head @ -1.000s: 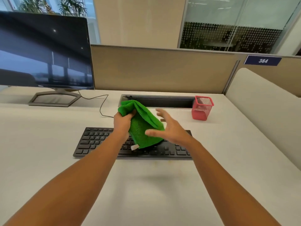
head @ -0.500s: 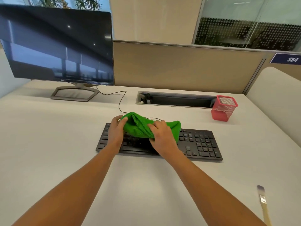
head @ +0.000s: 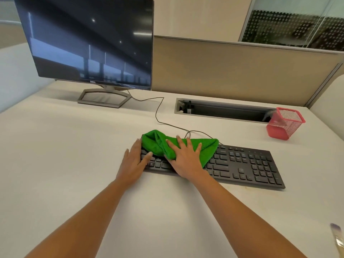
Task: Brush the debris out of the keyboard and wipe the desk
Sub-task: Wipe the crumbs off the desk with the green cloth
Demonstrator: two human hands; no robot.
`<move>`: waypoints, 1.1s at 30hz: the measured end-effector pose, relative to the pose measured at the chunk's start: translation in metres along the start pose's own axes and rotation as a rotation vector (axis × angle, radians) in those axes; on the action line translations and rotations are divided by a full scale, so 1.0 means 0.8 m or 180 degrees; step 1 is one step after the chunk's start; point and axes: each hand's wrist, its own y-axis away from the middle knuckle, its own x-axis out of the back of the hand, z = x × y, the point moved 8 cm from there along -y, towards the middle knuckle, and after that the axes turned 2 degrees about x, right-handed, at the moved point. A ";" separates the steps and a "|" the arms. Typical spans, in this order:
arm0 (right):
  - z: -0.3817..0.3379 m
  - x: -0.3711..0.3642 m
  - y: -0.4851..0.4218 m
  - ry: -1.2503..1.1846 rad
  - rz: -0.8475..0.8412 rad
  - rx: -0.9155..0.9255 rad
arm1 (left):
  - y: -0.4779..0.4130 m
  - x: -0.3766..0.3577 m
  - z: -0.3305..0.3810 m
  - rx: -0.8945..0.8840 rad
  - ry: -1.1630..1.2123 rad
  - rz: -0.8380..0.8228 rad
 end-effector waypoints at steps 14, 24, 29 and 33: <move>-0.084 -0.010 -0.007 -0.0106 -0.0232 0.0380 | 0.011 0.036 -0.002 0.0279 0.1513 0.0810; 0.024 0.017 0.042 0.0269 -0.0091 -0.0080 | 0.017 0.035 0.003 0.0261 0.1410 0.0808; 0.004 0.010 0.002 -0.0090 0.0068 -0.0625 | 0.015 0.031 -0.002 0.0299 0.1334 0.0727; -0.074 -0.003 -0.029 -0.0221 -0.0190 -0.0047 | 0.009 0.029 -0.004 0.0183 0.1275 0.0703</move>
